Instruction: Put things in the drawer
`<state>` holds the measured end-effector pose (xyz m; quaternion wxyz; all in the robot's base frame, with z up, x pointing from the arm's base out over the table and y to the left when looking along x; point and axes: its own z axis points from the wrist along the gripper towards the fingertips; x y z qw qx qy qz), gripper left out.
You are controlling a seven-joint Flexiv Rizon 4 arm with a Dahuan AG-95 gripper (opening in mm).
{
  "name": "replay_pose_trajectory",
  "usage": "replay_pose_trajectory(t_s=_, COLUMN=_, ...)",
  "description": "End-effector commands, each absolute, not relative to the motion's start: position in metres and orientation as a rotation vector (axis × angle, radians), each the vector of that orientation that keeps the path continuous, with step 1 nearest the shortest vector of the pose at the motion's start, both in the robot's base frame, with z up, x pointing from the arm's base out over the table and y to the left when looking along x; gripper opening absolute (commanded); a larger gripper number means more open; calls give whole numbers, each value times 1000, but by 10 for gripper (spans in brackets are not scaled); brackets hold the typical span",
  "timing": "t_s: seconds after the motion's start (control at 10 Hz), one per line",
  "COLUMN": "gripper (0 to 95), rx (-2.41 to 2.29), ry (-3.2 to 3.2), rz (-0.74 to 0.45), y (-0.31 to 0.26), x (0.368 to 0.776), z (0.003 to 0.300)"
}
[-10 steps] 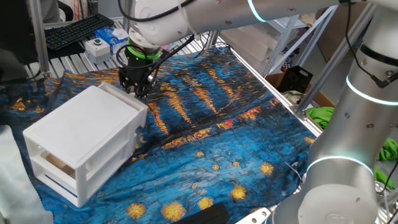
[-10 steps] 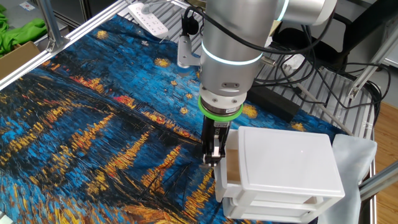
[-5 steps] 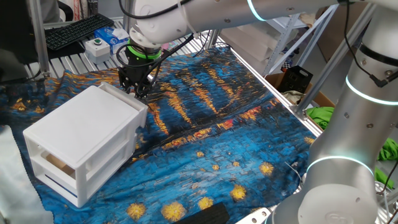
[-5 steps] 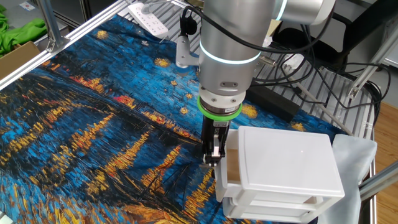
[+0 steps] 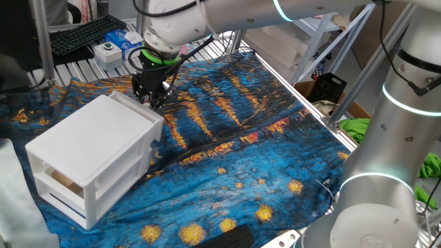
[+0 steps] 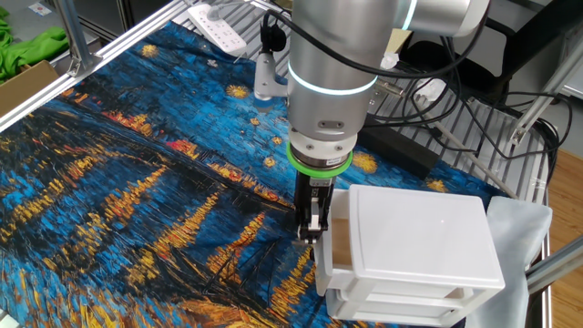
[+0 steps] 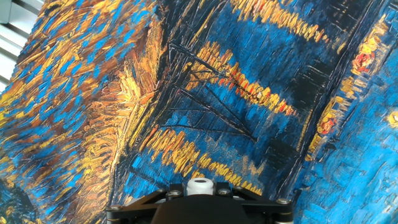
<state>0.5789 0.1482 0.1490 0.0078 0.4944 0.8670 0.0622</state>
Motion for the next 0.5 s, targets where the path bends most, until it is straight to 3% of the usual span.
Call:
replay_pose_trajectory(t_s=0.1, gripper=0, rx=1536, ry=2710, rz=197, y=148, x=579, z=148)
replay_pose_trajectory(t_s=0.5, gripper=0, rx=1522, ry=2707, rz=199, y=148, x=579, z=148)
